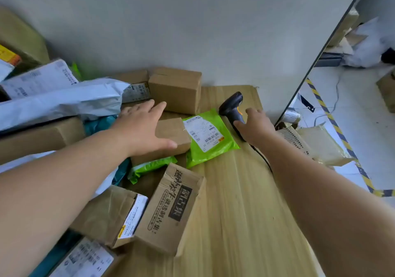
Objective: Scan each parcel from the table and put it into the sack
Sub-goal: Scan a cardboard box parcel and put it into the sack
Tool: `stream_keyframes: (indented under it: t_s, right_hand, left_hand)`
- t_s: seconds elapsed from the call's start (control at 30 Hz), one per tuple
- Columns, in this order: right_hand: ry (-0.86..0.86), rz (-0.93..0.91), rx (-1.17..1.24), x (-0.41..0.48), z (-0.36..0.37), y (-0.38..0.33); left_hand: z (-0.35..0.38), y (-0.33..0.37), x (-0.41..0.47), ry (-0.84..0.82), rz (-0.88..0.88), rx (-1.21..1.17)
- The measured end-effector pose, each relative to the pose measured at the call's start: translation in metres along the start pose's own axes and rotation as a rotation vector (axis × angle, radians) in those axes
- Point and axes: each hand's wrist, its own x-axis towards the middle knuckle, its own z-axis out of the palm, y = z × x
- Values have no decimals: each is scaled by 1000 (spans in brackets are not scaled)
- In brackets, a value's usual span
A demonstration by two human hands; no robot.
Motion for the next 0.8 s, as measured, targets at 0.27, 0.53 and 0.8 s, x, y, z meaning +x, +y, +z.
stream_keyframes:
  t_s: [0.27, 0.53, 0.8]
  right_hand:
    - [-46, 82, -57, 25, 29, 4]
    - [-49, 138, 142, 24, 22, -1]
    - [176, 129, 537, -38, -35, -26]
  left_hand:
    - [19, -16, 20, -227, -107, 150]
    - [28, -18, 19, -212, -142, 86]
    - [-8, -2, 4, 57, -42, -186]
